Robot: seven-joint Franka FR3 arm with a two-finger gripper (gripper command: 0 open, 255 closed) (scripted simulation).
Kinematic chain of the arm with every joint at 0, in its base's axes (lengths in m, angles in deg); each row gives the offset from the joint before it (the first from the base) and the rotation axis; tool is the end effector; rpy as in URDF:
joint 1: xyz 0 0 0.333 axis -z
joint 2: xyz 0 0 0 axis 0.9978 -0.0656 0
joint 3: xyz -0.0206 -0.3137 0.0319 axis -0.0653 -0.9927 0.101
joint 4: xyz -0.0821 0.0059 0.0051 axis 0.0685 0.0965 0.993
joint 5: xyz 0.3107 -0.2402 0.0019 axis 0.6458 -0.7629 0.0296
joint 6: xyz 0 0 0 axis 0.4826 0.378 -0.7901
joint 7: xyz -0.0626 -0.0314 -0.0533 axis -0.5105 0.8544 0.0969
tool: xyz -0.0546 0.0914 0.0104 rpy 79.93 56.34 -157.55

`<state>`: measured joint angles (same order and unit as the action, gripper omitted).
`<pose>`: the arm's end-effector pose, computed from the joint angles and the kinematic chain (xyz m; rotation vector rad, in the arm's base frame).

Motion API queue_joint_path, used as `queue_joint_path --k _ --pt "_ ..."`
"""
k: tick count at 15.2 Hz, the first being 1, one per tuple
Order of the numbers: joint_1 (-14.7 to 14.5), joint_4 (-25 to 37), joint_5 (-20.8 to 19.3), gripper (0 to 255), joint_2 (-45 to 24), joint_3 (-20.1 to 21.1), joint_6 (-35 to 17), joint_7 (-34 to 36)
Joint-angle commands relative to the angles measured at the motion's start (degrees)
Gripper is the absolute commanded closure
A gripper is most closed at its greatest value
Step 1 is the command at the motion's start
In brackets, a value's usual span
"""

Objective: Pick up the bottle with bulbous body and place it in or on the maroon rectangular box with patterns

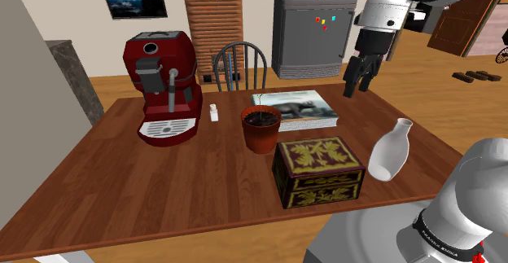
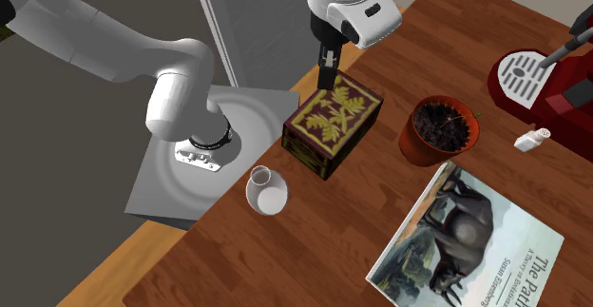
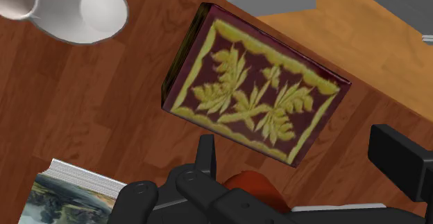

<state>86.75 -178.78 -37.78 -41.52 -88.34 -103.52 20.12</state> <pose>0.3205 -0.0043 0.5836 -3.0034 0.0770 0.0075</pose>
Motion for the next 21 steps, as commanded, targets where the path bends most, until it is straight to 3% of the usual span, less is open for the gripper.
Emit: queue_joint_path --k 1,12,21 --pt "0.00 0.00 0.00 0 0.00 0.00 0.00 0.00" --pt "6.71 -15.59 -12.11 0 12.40 -9.17 -3.42 -11.25" --pt "14.35 -22.95 -24.47 0 17.26 -19.20 -7.69 -21.37"
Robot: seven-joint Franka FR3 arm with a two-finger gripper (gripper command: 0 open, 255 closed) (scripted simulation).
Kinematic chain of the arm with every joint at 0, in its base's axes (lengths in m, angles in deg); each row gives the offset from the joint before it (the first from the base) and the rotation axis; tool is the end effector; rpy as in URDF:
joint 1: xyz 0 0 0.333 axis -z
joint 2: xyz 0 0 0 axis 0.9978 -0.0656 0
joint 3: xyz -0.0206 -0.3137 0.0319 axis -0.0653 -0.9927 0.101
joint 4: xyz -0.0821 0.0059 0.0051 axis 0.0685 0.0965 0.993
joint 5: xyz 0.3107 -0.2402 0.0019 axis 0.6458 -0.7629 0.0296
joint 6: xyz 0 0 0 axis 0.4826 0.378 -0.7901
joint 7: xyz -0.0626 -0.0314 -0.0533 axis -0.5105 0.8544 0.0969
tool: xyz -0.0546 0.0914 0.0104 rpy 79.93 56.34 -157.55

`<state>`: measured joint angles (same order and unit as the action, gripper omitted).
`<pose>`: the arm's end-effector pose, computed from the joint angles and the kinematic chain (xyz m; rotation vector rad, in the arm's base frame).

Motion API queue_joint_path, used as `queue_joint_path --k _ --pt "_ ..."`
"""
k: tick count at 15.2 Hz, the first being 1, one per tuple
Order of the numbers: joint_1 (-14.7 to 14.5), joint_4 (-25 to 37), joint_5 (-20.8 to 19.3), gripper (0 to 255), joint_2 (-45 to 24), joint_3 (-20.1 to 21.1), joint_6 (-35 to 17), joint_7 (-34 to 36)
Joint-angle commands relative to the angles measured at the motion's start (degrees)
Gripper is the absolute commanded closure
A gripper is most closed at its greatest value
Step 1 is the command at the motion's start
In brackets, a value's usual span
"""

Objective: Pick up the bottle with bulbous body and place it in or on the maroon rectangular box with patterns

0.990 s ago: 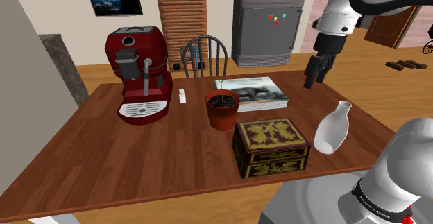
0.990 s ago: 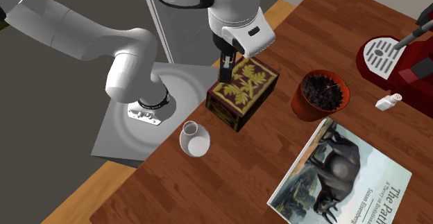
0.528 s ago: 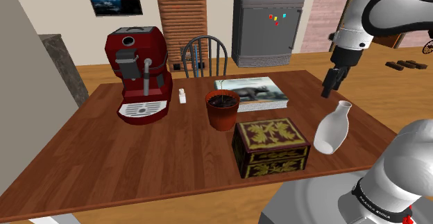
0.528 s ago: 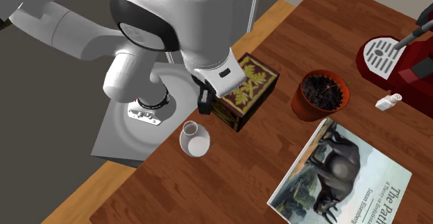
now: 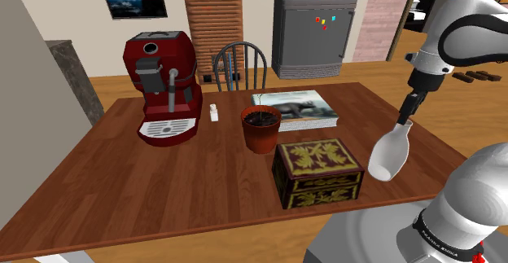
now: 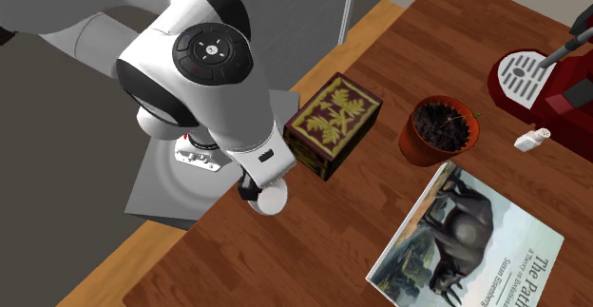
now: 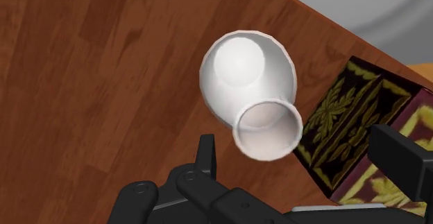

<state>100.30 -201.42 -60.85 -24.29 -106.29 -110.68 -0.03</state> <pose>0.2031 -0.1690 0.4728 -3.1297 0.0672 -0.0142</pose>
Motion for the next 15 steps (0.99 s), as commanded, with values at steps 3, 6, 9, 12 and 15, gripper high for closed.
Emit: queue_joint_path --k 3,6,9,12,15 --pt "1.18 -2.53 -2.17 0 -0.03 -2.00 -2.78 -1.16" --pt "1.57 -4.67 -3.00 0 -0.26 -2.81 -5.13 -1.09" --pt "1.77 -5.77 -3.46 0 -0.46 -3.26 -6.40 -1.06" --pt "1.77 -5.77 -3.46 0 -0.46 -3.26 -6.40 -1.05" --pt "1.77 -5.76 -3.46 0 -0.47 -3.25 -6.39 -1.05"
